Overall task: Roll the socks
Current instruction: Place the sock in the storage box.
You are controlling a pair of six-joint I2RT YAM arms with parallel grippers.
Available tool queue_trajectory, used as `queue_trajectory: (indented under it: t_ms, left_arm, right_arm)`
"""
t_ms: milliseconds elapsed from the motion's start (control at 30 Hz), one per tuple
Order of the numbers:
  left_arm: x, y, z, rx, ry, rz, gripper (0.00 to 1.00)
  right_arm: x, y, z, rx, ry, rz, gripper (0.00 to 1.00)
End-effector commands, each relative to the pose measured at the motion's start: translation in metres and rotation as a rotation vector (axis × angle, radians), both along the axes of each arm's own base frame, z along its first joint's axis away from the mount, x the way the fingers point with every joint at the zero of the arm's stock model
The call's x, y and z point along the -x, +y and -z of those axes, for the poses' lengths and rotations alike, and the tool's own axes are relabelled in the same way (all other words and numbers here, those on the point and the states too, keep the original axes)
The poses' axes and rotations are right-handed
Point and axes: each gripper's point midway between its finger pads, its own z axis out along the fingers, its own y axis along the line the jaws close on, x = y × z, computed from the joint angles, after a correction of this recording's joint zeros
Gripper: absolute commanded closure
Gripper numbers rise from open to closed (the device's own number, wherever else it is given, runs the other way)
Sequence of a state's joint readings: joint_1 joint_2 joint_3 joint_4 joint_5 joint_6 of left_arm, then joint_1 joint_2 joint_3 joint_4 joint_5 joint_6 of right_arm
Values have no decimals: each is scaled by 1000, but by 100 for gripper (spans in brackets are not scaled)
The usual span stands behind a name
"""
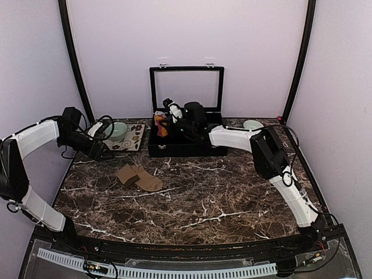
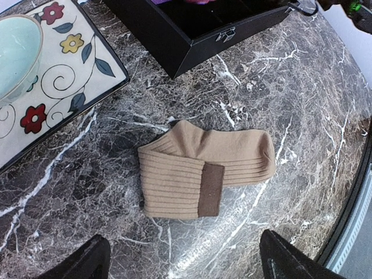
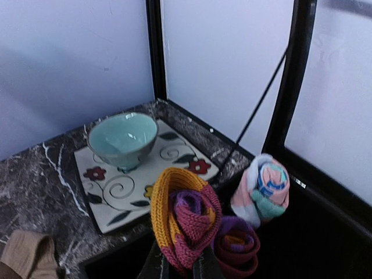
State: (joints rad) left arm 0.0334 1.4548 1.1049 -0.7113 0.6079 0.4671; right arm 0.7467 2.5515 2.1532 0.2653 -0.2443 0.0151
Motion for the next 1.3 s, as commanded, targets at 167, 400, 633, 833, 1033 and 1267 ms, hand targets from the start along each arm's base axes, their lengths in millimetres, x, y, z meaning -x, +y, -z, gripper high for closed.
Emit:
queue_trajectory:
  t_ms: [167, 400, 633, 833, 1033, 1267]
  left_arm:
    - [2, -2, -6, 23, -10, 10, 9]
    - [3, -1, -10, 21, -28, 9, 9]
    - [1, -1, -14, 23, -56, 3, 9]
    - [-2, -2, -23, 27, -81, -2, 9]
    - [-2, -1, -27, 23, -100, -6, 9]
    - [-3, -3, -13, 43, -63, -10, 14]
  right_arm:
    - [1, 12, 43, -18, 118, -43, 100]
    - [6, 23, 47, -67, 151, -74, 100]
    - [9, 23, 51, -50, 192, -68, 90]
    - [9, 19, 49, -43, 199, -46, 64]
    - [12, 14, 38, -37, 192, -37, 54]
    - [18, 8, -16, -118, 135, -56, 49]
